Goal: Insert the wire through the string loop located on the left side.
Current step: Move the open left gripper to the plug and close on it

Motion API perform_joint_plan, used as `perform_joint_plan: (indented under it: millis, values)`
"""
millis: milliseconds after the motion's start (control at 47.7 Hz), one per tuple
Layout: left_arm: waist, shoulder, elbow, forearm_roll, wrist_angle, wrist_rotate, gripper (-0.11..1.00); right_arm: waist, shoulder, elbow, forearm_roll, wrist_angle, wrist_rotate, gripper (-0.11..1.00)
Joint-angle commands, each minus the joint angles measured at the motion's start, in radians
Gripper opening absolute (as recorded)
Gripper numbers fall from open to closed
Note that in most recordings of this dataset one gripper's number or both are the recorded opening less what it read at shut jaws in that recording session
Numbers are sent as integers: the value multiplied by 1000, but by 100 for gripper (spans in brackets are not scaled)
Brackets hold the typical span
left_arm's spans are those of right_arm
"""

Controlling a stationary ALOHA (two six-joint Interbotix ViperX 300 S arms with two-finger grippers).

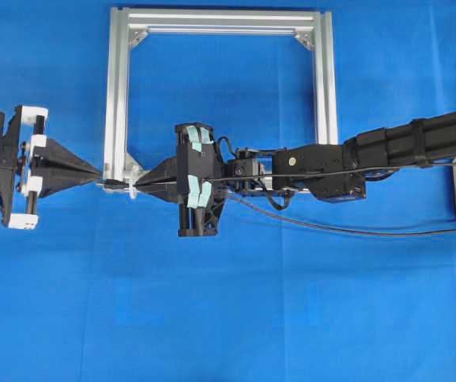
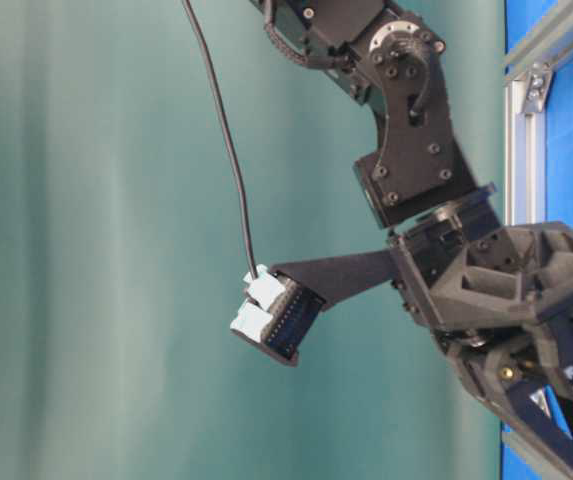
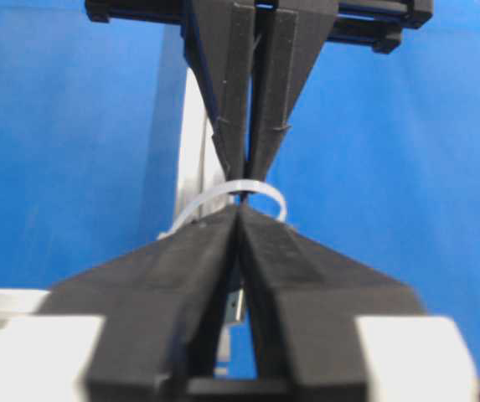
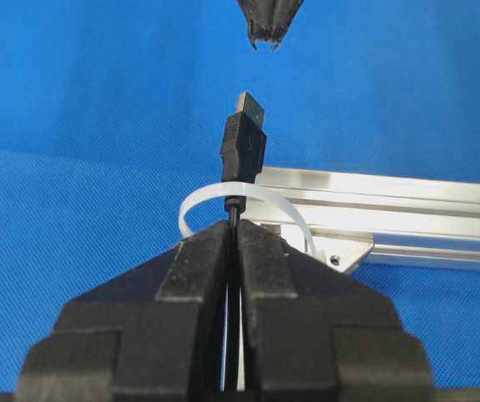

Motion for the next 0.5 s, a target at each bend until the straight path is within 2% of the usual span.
perform_joint_plan:
  millis: [0,189,251,314,482]
  values:
    - [-3,-5,-11,3,-5,-2,18,-2,-21,-14,0,-3,0,0]
    - [-5,-6,-14,5,-3,-6,76,-2,-21,-14,0,-3,0,0]
    - [-8,-8,-15,5,-3,-8,88,-2,-21,-14,0,-3,0,0]
    - [-9,-6,-17,5,-3,-8,92,-2,-21,-12,0,-3,0,0]
    - [-9,12,-26,3,-3,-8,90,-2,-21,-14,0,-3,0,0]
